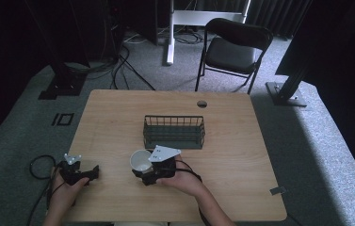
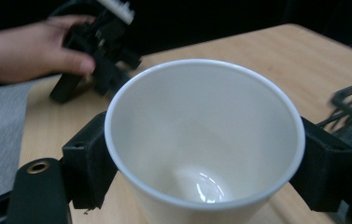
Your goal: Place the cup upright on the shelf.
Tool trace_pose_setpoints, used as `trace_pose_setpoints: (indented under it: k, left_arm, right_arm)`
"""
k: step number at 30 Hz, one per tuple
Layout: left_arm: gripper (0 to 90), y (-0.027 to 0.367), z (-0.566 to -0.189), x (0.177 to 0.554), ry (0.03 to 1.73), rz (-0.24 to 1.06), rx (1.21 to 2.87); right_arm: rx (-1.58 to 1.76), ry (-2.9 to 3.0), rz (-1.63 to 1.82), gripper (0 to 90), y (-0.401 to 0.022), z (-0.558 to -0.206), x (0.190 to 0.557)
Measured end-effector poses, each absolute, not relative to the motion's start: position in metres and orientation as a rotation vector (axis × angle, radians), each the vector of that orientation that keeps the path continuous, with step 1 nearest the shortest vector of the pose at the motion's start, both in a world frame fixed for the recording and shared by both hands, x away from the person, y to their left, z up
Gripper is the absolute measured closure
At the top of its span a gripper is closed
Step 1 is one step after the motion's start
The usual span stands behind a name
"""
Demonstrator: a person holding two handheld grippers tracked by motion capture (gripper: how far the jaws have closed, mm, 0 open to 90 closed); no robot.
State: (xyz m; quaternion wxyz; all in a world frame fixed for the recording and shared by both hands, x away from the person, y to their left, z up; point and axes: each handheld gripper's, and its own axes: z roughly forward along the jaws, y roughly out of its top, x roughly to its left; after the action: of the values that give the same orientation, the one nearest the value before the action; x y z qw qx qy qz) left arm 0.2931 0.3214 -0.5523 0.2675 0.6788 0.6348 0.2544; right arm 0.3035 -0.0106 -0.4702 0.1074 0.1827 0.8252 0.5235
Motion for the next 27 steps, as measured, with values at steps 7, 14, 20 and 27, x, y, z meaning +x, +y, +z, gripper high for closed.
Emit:
trace_pose_setpoints:
  k: [7,14,20,27]
  left_arm:
    - [0.1,0.321,-0.552,0.293,1.713,0.685,1.829]
    - [0.1,0.321,-0.552,0.293,1.713,0.685,1.832]
    - [0.1,0.322,-0.552,0.293,1.713,0.684,1.832]
    - [0.1,0.321,-0.552,0.293,1.713,0.685,1.832]
  right_arm:
    - [0.539,2.380,1.572,19.5,-0.013,-0.446,0.310]
    - [0.554,2.280,1.597,19.6,-0.015,-0.419,0.318]
    - [0.568,2.215,1.600,19.6,-0.018,-0.406,0.323]
    - [0.611,2.157,1.603,19.6,-0.024,-0.394,0.331]
